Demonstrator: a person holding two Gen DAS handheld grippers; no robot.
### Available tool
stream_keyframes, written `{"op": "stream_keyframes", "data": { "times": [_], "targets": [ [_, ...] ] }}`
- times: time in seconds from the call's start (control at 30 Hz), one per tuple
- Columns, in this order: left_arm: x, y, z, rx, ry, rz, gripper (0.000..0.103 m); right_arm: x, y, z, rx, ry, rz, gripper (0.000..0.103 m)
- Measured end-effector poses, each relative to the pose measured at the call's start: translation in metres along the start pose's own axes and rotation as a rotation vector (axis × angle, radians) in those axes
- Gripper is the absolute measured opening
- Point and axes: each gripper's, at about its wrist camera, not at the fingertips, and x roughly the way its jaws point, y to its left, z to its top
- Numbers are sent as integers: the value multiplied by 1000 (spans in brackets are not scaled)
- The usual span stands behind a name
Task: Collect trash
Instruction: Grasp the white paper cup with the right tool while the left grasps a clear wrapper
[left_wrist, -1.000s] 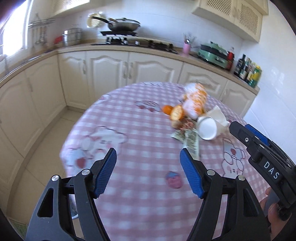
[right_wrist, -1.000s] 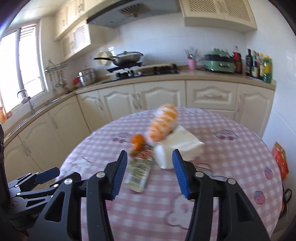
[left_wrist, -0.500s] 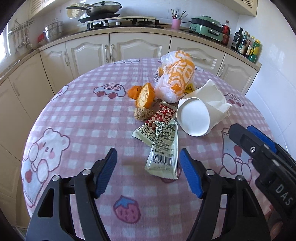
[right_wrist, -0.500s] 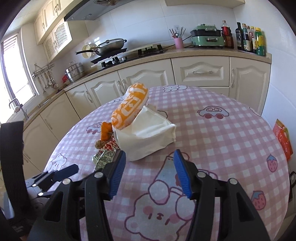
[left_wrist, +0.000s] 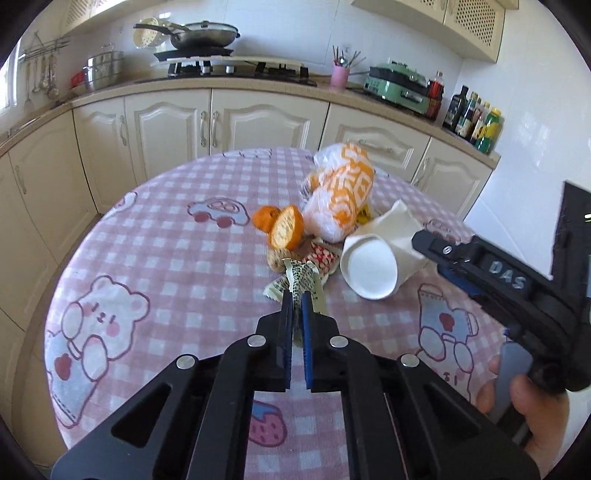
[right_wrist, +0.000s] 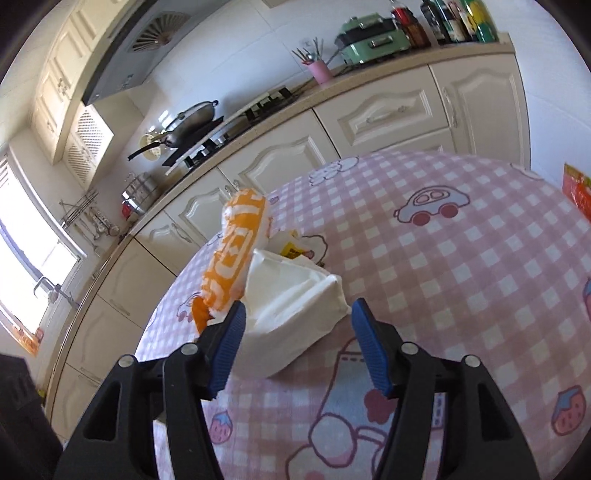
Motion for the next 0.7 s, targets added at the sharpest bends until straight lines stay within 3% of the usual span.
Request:
{"op": "stream_keyframes", "data": {
  "times": [0.1, 0.13, 0.17, 0.2, 0.23, 0.5, 0.53, 0.7],
  "targets": [
    [-6, 8, 5, -17, -26, -4, 3, 14, -3, 3, 33, 46, 29, 58],
    [-7, 10, 5, -22, -28, -4, 3, 16, -2, 1, 31, 54, 33, 48],
    [-8, 13, 4, -26, -30, -5, 3, 18, -1, 1, 22, 61, 33, 48],
    [-9, 15, 4, -31, -31, -7, 3, 19, 0, 0, 18, 61, 39, 47],
    [-10, 17, 4, -36, -31, -9, 3, 18, 1, 0, 9, 60, 41, 39],
    [-24, 31, 3, -62, -52, -23, 3, 5, 14, 1, -57, 18, 59, 21],
    [-26, 32, 3, -65, -58, -22, 3, 1, 17, 1, -66, 10, 66, 1],
    [-43, 43, 3, -90, -91, -23, 3, -11, 36, -2, -122, 2, 69, 1]
  ]
}}
